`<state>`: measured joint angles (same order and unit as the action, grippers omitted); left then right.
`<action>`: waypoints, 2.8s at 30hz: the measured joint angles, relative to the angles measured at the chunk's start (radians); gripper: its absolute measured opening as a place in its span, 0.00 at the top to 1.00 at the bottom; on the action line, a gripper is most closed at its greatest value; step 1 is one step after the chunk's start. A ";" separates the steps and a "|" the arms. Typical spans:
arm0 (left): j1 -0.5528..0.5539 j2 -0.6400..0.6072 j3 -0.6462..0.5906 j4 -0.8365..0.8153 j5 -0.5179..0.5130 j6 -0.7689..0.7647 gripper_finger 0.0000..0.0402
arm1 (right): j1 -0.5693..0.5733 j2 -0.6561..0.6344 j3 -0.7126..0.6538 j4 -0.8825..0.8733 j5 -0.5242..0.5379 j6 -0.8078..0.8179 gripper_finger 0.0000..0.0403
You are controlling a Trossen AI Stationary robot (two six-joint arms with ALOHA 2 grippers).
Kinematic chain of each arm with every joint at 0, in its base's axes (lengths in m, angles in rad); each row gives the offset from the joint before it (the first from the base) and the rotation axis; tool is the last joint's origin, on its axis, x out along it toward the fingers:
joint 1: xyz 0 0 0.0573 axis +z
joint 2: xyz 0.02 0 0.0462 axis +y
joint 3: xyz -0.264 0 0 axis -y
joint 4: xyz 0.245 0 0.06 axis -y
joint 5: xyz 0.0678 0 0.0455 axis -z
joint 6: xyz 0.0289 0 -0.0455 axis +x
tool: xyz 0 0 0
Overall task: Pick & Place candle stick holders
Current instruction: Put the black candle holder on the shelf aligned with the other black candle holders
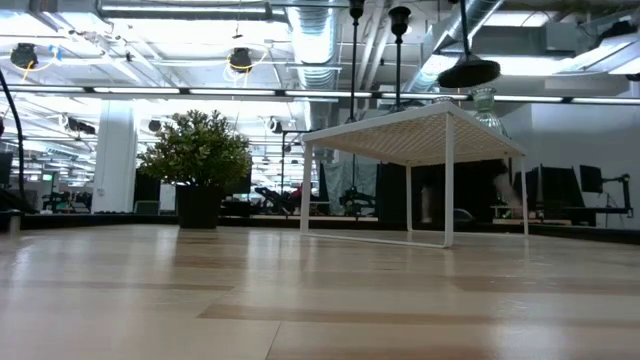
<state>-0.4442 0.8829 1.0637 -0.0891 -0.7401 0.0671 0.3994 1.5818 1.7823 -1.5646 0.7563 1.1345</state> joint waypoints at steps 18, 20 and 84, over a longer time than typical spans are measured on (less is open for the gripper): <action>0.000 0.000 0.000 0.000 0.000 -0.001 0.82 | -0.085 -0.004 -0.052 0.124 -0.053 -0.147 0.99; 0.000 0.000 0.000 0.000 0.000 -0.001 0.82 | -0.093 -0.003 -0.053 0.132 -0.057 -0.169 0.99; 0.000 0.000 0.001 0.000 0.000 0.006 0.82 | -0.189 -0.087 -0.202 0.392 -0.099 -0.490 0.99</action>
<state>-0.4438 0.8833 1.0645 -0.0890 -0.7399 0.0734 0.2106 1.4949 1.5806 -1.1724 0.6576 0.6441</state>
